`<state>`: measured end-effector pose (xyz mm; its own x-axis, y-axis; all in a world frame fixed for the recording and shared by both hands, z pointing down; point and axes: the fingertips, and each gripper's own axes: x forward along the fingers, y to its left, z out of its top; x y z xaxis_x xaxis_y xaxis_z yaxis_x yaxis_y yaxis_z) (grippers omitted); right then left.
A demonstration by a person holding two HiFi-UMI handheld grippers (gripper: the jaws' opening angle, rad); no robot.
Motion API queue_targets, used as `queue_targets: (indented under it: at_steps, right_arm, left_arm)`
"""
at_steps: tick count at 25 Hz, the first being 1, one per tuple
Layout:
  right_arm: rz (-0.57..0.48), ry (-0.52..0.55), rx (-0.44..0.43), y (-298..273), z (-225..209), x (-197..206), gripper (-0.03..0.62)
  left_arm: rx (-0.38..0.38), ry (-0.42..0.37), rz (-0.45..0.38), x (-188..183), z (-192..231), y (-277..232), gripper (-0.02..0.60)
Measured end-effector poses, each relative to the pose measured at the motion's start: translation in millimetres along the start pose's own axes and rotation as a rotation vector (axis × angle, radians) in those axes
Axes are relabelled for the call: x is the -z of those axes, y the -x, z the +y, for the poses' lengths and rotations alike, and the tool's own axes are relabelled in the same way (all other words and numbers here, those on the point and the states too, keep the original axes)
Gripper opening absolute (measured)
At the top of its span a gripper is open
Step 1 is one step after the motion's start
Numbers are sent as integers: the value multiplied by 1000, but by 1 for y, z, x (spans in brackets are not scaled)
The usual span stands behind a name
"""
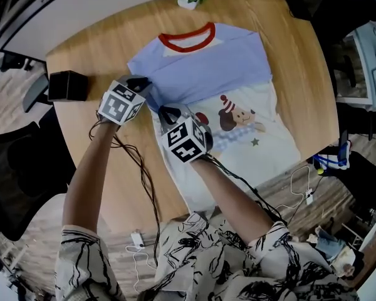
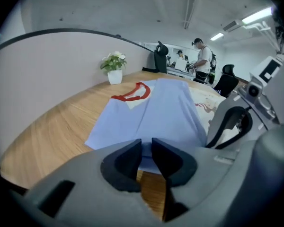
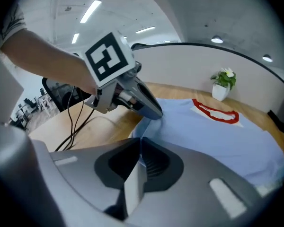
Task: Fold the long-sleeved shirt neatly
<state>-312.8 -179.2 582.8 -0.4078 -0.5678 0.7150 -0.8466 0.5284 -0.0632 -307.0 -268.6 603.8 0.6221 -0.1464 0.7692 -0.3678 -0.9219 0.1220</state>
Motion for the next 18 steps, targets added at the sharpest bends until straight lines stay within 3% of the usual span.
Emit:
queue_targets:
  at_steps: [5,6,10,13,18]
  right_arm:
    - [-7,49,-57,-5,15,1,105]
    - [-40,42,-87,2,17,-5,141]
    - [-239,23,-243,70,34,-37,171]
    - [-374,36,-285,147,26,-39,215]
    - [-575,57,-208,275,-34,-3,251]
  left_arm:
    - [-53,48,-36,-1,3,7,114]
    - [-79,56,-55,-1,5,13,140]
    - [-199,147,-157,5,-1,58,186]
    - [-287,214,-267,11,-39,108,225]
    - [-474,289,-408,22,-136,179,290]
